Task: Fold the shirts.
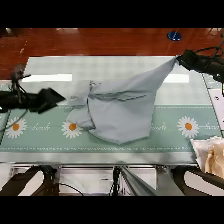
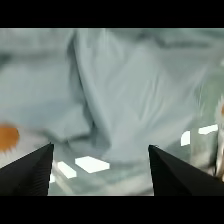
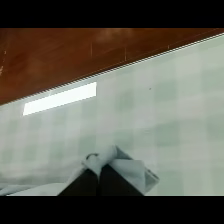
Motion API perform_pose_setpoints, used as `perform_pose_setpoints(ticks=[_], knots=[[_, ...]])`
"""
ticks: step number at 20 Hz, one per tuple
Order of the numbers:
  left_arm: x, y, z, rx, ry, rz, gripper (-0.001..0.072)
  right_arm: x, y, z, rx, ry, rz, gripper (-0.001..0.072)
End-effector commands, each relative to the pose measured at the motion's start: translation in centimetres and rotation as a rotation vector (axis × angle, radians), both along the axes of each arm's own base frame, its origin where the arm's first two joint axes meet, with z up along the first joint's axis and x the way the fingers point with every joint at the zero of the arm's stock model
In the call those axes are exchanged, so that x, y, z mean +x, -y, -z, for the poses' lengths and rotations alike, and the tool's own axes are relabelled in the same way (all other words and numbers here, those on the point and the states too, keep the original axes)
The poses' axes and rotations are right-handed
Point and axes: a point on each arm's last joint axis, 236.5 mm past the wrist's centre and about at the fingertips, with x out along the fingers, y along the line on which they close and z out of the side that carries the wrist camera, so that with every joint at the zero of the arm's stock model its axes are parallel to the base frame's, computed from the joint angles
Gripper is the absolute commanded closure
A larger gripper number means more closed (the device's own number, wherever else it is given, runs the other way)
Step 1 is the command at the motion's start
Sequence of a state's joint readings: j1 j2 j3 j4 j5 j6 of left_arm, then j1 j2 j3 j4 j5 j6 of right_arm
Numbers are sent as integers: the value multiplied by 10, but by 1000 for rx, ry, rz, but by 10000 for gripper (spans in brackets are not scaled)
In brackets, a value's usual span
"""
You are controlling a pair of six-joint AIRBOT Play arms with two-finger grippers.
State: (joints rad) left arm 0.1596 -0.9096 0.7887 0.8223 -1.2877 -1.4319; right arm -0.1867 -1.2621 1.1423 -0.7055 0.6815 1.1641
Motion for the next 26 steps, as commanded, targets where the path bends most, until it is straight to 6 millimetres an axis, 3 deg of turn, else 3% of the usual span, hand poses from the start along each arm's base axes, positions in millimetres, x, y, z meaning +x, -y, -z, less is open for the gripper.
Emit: perform_pose_setpoints(ticks=[1,4,6,10,13,17,23,26], knots=[[-64,33,26,-33,-155,111,-11,-3,1,2,-50,-4,-16,678],[-72,44,56,-24,-196,88,-11,-6,2,7,-74,-18,-32,678],[-69,48,68,-26,-207,67,-11,-7,2,8,-83,-21,-34,678],[-83,64,96,-11,-315,143,-11,-7,2,8,-82,-24,-38,678],[-72,70,117,0,-337,112,-11,-10,1,11,-89,-35,-49,678],[-67,90,123,-54,-353,108,-11,-11,4,15,-124,-42,-53,678],[-80,112,146,-22,-399,164,-11,-11,5,16,-133,-46,-56,678],[-55,127,145,-104,-370,74,-10,-11,5,16,-133,-46,-56,678]])
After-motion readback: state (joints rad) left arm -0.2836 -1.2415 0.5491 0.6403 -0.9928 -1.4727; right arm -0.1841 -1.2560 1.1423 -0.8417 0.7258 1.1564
